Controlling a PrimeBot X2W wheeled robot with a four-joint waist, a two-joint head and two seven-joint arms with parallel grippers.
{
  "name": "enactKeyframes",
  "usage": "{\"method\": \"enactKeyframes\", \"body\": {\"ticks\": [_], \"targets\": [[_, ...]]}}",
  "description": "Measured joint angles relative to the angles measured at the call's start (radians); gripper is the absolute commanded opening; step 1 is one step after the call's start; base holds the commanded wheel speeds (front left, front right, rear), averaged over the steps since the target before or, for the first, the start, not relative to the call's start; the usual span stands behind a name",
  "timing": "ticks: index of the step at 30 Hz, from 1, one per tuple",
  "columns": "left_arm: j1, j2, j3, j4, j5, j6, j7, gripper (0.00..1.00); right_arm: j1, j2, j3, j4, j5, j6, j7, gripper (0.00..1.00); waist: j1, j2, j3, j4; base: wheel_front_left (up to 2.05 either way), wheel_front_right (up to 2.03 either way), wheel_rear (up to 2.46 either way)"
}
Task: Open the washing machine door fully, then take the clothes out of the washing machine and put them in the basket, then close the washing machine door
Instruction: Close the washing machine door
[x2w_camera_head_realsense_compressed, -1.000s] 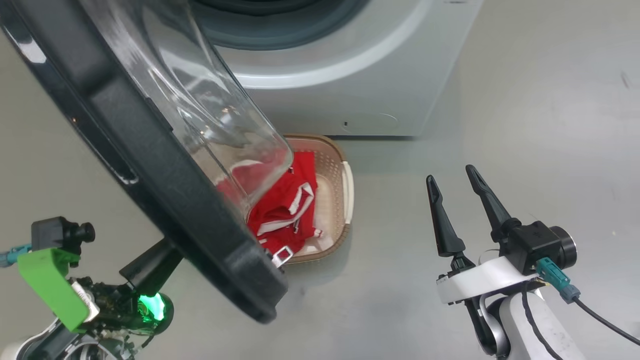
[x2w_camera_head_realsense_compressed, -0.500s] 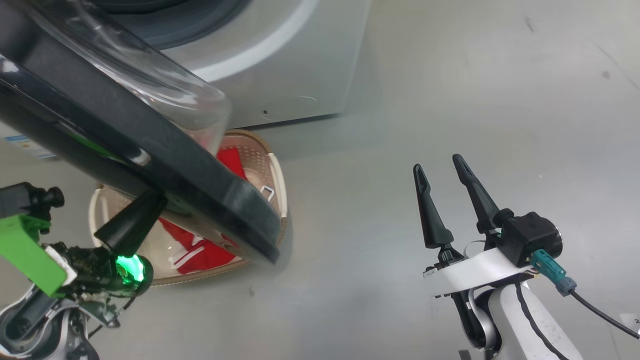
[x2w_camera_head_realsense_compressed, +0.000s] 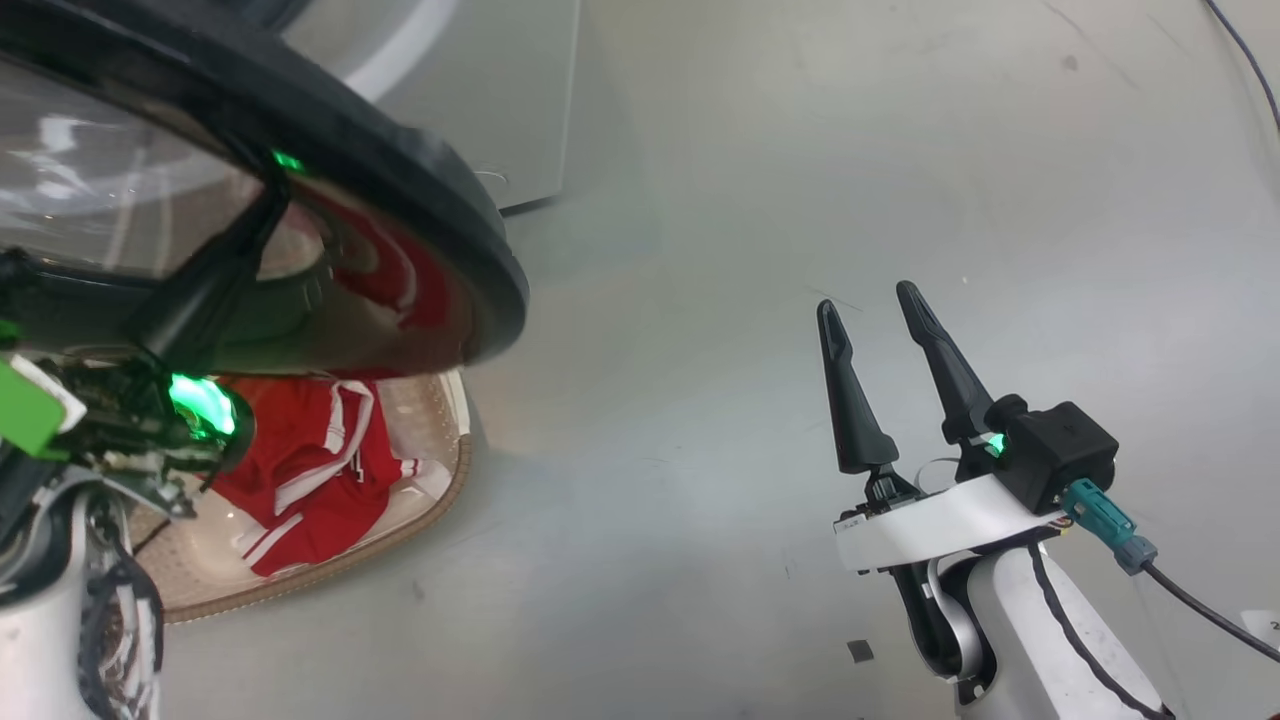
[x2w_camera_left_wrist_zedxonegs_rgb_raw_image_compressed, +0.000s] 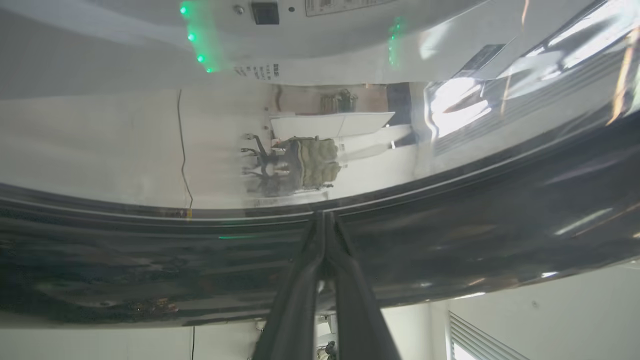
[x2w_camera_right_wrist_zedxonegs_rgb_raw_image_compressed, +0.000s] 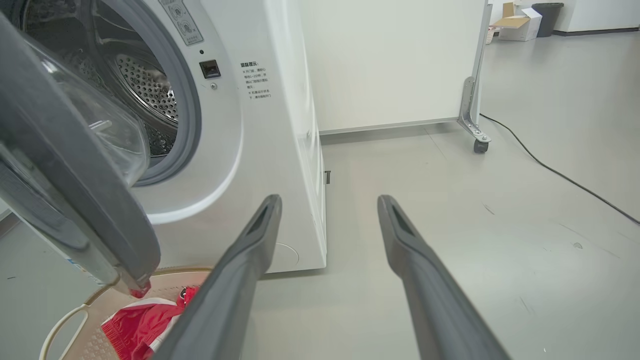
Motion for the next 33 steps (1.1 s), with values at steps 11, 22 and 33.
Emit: {"method": "enactKeyframes", "body": {"ticks": [11,22,33], "targets": [[-0.158,0.04,0.021,0.089,0.063,0.041,-0.061,0.0,-0.024,0.001,0.03,-0.012,0.036,-0.009,0.0,1.0,0.0,0.0,0.04,-0.078,0.0,0.0,0.0],[-0.306,0.058,0.044,0.196,0.114,0.062,-0.13,0.0,-0.029,0.002,0.05,-0.013,0.057,-0.019,0.0,1.0,0.0,0.0,0.057,-0.136,0.0,0.0,0.0],[-0.365,0.062,0.031,0.276,0.123,0.056,-0.152,0.0,-0.029,0.003,0.044,-0.013,0.063,-0.035,0.0,1.0,0.0,0.0,0.051,-0.154,0.0,0.0,0.0]]}}
